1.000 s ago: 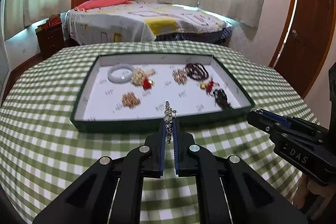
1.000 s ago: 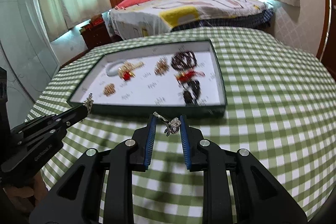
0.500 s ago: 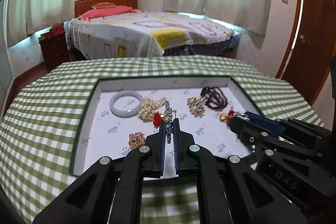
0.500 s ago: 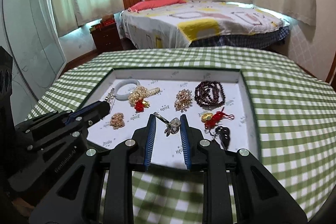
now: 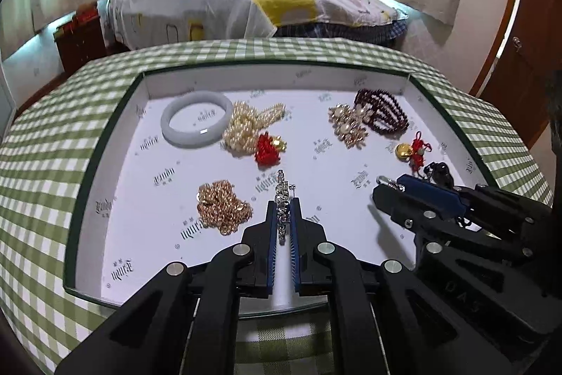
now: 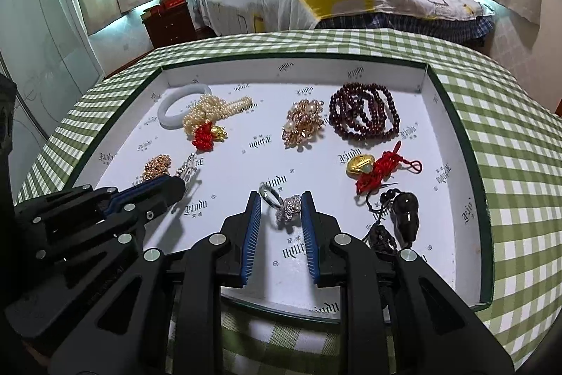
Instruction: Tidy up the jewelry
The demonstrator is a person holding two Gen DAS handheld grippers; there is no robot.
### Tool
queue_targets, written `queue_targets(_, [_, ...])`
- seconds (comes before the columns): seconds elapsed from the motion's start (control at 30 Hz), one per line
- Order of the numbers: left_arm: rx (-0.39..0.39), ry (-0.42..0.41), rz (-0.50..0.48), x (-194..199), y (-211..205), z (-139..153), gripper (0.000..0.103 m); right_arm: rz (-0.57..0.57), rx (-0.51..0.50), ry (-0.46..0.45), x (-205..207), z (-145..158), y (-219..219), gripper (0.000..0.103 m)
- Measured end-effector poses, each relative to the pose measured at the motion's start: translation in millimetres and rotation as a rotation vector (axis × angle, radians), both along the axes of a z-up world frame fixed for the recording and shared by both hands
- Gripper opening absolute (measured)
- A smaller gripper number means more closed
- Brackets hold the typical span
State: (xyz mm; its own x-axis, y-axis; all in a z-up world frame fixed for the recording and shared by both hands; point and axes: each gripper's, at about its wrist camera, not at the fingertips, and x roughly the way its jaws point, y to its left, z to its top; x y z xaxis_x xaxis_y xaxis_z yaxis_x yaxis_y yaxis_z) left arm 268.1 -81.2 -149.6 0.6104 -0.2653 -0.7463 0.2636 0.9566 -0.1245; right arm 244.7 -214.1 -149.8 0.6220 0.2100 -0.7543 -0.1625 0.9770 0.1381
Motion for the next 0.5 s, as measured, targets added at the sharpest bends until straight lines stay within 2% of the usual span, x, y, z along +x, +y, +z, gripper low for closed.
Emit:
queue_targets(0.13, [0.003, 0.005, 0.0, -1, -1, -1, 0.012, 0.001, -0.001, 0.001, 0, 0, 0, 0.03])
queue_targets(0.17, [0.007, 0.005, 0.0, -2, -2, -1, 0.024, 0.001, -0.002, -0.002, 0, 0, 0, 0.031])
queue_targets(0.27, [0.003, -0.005, 0.028, -4, 3, 1, 0.037, -0.015, 0.002, -0.012, -2, 2, -4, 0.035])
queue_targets(0.5, [0.011, -0.031, 0.064, -11, 11, 7, 0.053, -0.032, -0.009, -0.033, -10, 8, -8, 0.044])
